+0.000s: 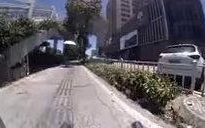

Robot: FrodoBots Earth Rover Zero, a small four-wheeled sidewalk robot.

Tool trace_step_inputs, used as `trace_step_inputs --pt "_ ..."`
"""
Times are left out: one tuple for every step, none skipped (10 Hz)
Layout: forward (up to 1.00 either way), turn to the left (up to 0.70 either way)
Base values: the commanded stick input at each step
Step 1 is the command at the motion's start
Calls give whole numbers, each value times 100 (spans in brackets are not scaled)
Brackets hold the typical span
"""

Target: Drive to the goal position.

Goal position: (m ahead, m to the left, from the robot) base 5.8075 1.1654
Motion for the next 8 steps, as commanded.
trace_step_inputs --pt "45 0" --pt "45 23" --pt "45 27" --pt "45 27" --pt "45 27" --pt "45 27" --pt "45 27" --pt "45 27"
